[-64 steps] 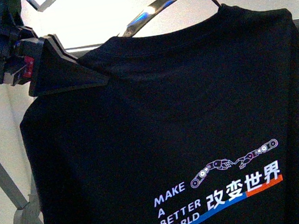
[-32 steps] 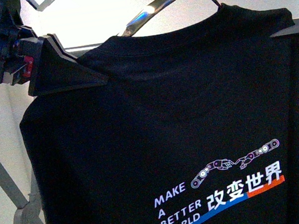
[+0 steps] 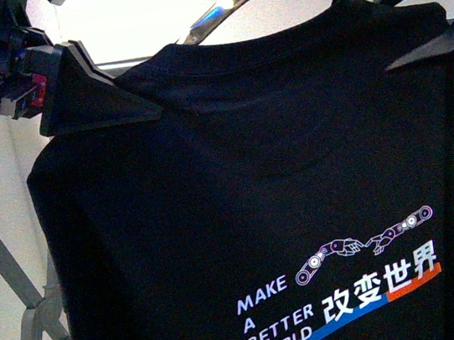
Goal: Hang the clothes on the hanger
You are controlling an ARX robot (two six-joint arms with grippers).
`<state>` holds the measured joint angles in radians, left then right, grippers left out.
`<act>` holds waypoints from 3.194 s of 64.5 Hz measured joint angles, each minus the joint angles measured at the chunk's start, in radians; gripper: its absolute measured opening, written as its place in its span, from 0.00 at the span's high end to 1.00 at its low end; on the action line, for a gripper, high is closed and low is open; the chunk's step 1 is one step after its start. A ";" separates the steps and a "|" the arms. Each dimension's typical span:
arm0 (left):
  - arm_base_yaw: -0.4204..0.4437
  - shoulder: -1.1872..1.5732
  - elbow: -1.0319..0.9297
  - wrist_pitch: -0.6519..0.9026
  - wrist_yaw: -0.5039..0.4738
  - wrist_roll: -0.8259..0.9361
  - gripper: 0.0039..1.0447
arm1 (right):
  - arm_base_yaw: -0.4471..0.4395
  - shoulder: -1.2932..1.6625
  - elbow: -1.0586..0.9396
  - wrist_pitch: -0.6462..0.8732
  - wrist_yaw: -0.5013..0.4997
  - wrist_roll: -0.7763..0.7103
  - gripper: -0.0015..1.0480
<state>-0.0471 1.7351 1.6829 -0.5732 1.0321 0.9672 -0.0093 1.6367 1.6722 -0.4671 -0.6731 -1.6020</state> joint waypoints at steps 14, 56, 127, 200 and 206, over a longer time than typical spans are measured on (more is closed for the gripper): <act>0.000 0.000 0.000 0.000 -0.003 0.000 0.96 | -0.002 0.002 0.013 -0.038 0.014 -0.033 0.69; -0.001 -0.017 -0.002 0.005 0.033 -0.001 0.12 | -0.101 -0.012 -0.109 -0.027 -0.020 -0.111 0.96; -0.006 -0.172 -0.367 1.327 -0.459 -1.525 0.06 | -0.366 -0.159 -0.255 -0.060 0.198 0.383 0.96; -0.039 -0.204 -0.423 1.325 -0.455 -1.509 0.06 | -0.382 0.076 -0.018 0.188 0.725 0.430 0.96; -0.039 -0.204 -0.423 1.325 -0.455 -1.509 0.06 | -0.365 0.094 0.058 0.164 0.745 0.453 0.96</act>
<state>-0.0856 1.5314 1.2602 0.7521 0.5770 -0.5423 -0.3748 1.7309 1.7302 -0.3027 0.0715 -1.1492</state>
